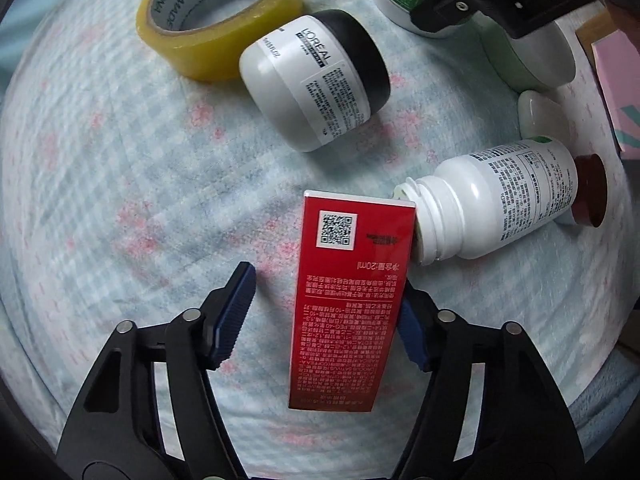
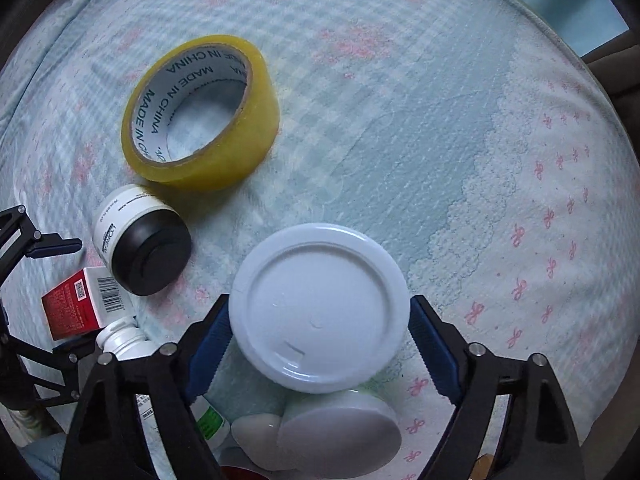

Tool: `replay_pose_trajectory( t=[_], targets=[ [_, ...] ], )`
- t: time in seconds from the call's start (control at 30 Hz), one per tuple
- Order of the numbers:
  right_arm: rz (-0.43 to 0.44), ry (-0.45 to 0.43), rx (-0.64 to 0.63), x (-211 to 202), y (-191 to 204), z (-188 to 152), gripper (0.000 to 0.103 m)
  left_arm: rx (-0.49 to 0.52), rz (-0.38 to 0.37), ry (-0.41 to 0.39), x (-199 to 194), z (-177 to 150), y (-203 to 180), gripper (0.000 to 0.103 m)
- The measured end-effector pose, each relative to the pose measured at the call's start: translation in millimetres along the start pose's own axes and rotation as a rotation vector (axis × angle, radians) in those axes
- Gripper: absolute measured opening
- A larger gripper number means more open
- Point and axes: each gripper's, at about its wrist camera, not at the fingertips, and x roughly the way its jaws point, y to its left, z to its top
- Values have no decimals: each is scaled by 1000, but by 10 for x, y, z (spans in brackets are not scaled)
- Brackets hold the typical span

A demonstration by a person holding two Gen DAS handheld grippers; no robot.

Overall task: Organize rigid objects
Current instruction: 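Lower the left tool onto the red box while the right tool grasps the white lid, then lift the red box with the left tool while the right tool lifts the white lid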

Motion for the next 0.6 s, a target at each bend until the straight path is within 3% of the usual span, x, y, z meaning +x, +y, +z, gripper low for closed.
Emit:
replay_pose_trajectory(
  t=[0.07, 0.13, 0.4, 0.6],
  targets=[
    [-6, 12, 4, 43, 15, 18, 74, 17, -16, 14, 40, 41, -65, 44],
    [-31, 21, 7, 94, 27, 38, 70, 33, -20, 17, 73, 59, -121, 38],
    [-62, 12, 36, 181, 44, 32, 66, 66, 8, 3, 135, 66, -277, 38],
    [-55, -9, 85, 55, 122, 13, 66, 36, -9, -9, -12, -166, -220, 38]
  ],
)
